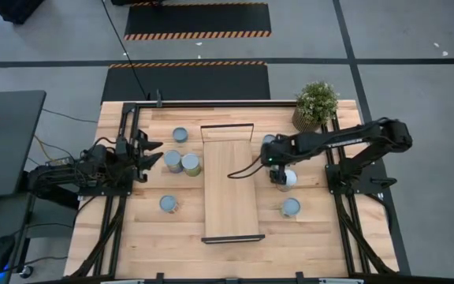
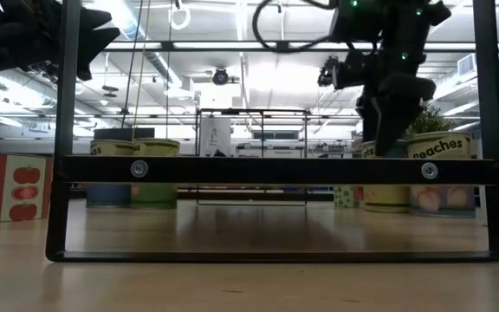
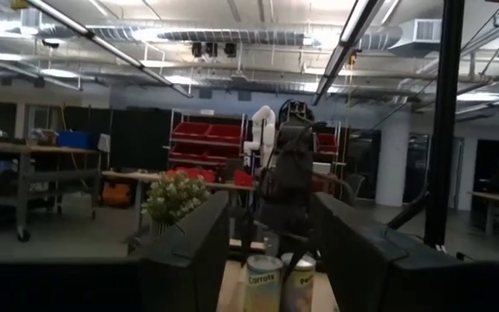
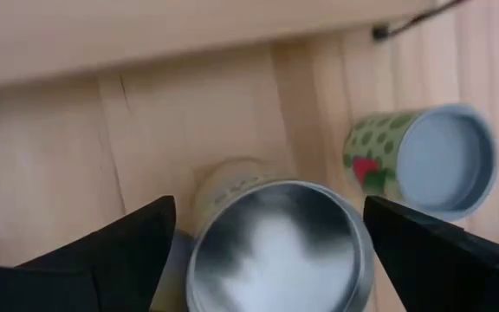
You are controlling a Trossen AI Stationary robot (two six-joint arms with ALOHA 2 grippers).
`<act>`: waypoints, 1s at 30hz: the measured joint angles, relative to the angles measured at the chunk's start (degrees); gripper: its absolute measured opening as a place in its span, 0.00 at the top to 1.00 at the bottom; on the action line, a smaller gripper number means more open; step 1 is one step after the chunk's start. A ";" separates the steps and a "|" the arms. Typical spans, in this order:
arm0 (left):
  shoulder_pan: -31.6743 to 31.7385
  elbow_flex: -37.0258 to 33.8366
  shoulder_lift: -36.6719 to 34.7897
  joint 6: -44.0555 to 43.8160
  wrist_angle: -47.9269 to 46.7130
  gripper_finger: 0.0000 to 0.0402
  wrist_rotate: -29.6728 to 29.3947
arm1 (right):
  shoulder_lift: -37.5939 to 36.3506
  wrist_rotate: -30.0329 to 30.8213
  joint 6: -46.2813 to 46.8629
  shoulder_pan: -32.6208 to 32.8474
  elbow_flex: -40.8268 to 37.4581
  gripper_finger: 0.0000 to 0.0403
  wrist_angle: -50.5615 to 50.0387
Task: Pick and place cans onto a shelf
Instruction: Put the canned carrots on the shelf
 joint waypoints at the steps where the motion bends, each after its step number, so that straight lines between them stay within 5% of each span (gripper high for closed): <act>1: -0.01 0.00 0.00 -0.21 -0.22 0.57 0.00 | 0.47 0.00 0.00 -0.07 0.00 0.05 -0.52; 18: -0.04 0.00 0.00 -3.28 -2.21 0.57 0.48 | 2.09 -1.03 -1.56 -1.49 0.90 0.19 -4.16; 30: -0.02 0.00 0.00 -3.30 -2.31 0.57 0.46 | 3.58 -1.72 -2.99 -1.45 17.44 0.18 -6.76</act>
